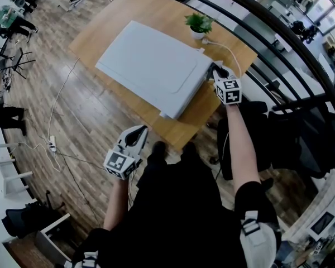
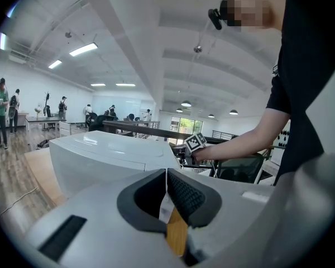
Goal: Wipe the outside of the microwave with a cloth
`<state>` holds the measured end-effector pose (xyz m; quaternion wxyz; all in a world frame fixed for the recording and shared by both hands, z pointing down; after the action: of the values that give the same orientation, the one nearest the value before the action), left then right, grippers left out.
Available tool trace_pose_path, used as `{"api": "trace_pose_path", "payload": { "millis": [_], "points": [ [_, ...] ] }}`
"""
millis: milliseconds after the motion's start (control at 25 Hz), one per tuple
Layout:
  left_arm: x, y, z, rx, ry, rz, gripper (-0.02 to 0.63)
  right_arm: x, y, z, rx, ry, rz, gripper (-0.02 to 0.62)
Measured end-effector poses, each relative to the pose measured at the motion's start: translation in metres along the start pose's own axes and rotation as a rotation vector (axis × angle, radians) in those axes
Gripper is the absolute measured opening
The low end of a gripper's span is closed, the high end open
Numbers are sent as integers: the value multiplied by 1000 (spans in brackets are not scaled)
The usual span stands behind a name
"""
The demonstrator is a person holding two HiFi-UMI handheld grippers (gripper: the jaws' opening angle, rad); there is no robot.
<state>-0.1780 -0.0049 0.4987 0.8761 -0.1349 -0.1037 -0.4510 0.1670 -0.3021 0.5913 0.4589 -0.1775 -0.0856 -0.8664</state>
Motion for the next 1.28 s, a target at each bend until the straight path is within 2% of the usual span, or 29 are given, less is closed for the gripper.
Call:
{"api": "trace_pose_path", "payload": {
  "millis": [440,640,800,1280],
  "points": [
    [-10,-2,1,1,3,-3,9,-2,-3,0,16,-7,23,12],
    [-13,-2,2,-25,-10,-6,9,-4,-8,2,21,-19,13,12],
    [-12,-3,4,-1,5,5,9,-5,-11,8,30,-26,16,12],
    [-7,-3,3,-1,-11,35,9,-8,-30,22,75,-15,19,11]
  ]
}}
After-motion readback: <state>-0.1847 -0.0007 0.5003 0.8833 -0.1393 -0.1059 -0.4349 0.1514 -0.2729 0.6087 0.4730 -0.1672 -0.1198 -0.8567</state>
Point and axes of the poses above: the fingertips, and each gripper's own axes: x forward along the fingers, y to its right, z out of its underside, the point moved 9 cm from there along -x, backward along the fingers, and after that the axes turned 1 degree about y, right-handed, at the moved point
